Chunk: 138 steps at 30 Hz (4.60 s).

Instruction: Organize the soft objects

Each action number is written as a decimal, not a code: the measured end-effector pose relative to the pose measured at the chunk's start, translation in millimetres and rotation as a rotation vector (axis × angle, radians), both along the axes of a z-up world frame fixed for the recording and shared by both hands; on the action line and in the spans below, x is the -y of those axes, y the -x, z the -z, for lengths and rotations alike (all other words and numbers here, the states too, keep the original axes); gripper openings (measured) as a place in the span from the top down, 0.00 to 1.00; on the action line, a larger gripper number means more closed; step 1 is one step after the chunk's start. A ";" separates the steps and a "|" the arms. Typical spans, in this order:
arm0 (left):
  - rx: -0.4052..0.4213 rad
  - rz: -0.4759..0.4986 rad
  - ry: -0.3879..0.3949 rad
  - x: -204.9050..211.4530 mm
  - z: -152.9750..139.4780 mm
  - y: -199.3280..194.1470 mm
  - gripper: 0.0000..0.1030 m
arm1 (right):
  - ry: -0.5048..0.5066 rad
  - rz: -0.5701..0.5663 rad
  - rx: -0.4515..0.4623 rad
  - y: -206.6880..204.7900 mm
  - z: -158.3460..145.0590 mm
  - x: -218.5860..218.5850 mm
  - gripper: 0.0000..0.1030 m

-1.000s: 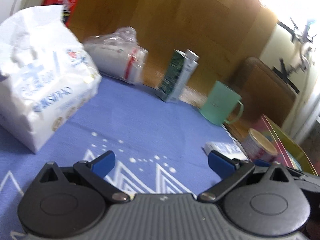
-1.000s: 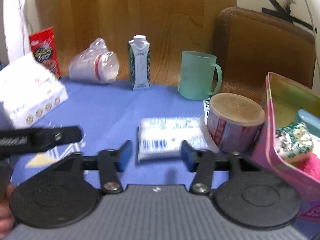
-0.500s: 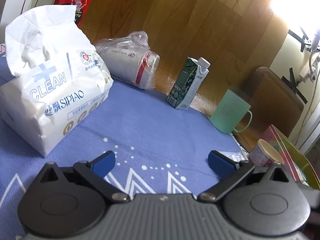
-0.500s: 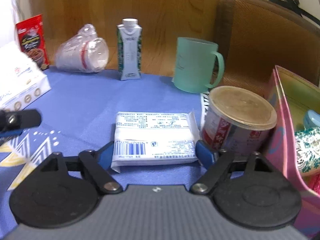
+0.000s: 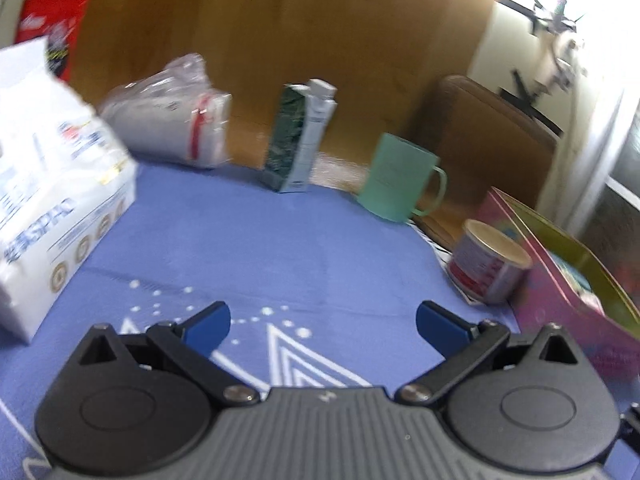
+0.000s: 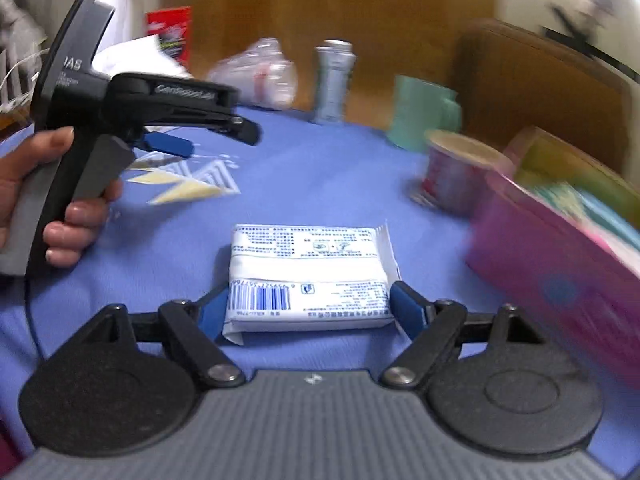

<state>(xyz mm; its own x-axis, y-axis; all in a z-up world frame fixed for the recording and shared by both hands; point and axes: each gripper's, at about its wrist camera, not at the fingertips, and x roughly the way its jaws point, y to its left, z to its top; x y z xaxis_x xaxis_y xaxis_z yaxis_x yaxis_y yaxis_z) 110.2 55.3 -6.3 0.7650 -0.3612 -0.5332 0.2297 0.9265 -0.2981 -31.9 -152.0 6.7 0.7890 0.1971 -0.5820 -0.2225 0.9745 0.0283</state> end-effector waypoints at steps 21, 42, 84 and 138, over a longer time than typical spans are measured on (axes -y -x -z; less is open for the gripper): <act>-0.278 0.563 0.102 121.1 -14.9 82.5 0.17 | -0.135 0.128 0.151 83.6 4.5 84.5 0.02; -0.086 0.747 -0.029 155.3 -76.0 77.4 0.35 | -0.154 0.018 0.194 59.6 -16.1 106.0 0.75; 0.009 0.571 -0.111 307.8 -79.9 -52.8 0.39 | -0.168 0.119 0.015 -79.7 -60.4 193.6 0.53; 0.037 0.314 -0.403 186.9 -45.9 132.7 0.00 | -0.531 0.492 0.219 122.4 -38.9 141.5 0.05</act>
<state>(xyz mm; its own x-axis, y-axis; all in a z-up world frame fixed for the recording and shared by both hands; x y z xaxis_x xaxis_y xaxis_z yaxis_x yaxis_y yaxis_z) -22.5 -131.6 39.5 0.6732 -0.3480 -0.6524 0.5192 0.8507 0.0820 -154.4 -293.5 45.6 0.9452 0.0023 -0.3266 0.1800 0.8307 0.5268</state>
